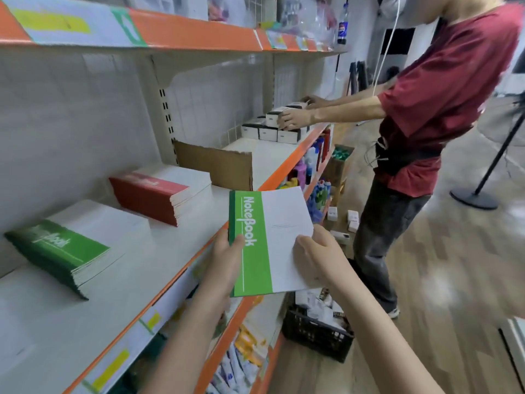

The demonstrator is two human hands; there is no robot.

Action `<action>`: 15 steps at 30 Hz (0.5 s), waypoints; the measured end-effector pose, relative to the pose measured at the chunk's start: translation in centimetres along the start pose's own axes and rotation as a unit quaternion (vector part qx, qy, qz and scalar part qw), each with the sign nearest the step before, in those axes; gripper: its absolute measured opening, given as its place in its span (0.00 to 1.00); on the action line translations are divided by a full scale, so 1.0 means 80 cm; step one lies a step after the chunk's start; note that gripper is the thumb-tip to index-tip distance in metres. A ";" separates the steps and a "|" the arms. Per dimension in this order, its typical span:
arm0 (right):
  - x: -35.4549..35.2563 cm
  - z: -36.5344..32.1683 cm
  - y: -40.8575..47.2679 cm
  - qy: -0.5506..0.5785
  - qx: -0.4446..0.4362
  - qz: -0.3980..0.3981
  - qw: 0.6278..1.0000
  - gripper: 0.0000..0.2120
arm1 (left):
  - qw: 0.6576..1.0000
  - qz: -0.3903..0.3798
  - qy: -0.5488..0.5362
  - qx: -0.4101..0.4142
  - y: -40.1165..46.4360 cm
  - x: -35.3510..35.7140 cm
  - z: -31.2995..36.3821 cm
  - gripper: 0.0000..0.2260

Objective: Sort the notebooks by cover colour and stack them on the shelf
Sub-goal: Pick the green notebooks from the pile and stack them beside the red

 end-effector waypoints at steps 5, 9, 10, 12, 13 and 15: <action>0.045 -0.035 0.047 0.023 -0.025 -0.054 0.998 0.09 | 0.998 0.057 -0.029 -0.002 0.035 -0.042 0.014 0.08; 0.104 -0.066 0.079 0.038 -0.066 -0.110 0.991 0.09 | 0.991 0.123 -0.053 -0.003 0.047 -0.093 0.021 0.07; 0.121 -0.073 0.087 0.039 -0.079 -0.125 0.988 0.08 | 0.988 0.144 -0.050 -0.003 0.049 -0.109 0.021 0.06; 0.160 -0.087 0.101 0.038 -0.095 -0.160 0.982 0.06 | 0.981 0.187 -0.045 -0.007 0.049 -0.143 0.019 0.07; 0.183 -0.095 0.107 0.040 -0.099 -0.187 0.977 0.06 | 0.977 0.210 -0.040 -0.013 0.047 -0.160 0.018 0.07; 0.229 -0.109 0.115 0.046 -0.105 -0.249 0.962 0.05 | 0.964 0.264 -0.031 -0.026 0.044 -0.196 0.016 0.07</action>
Point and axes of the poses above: each hand's wrist, its own y-axis towards the middle knuckle, its own x-axis out of the palm, z = x × y, the point moved 9 cm from there along y, towards the middle knuckle, and after that the axes turned 7 degrees about y, right-handed, at the moved point
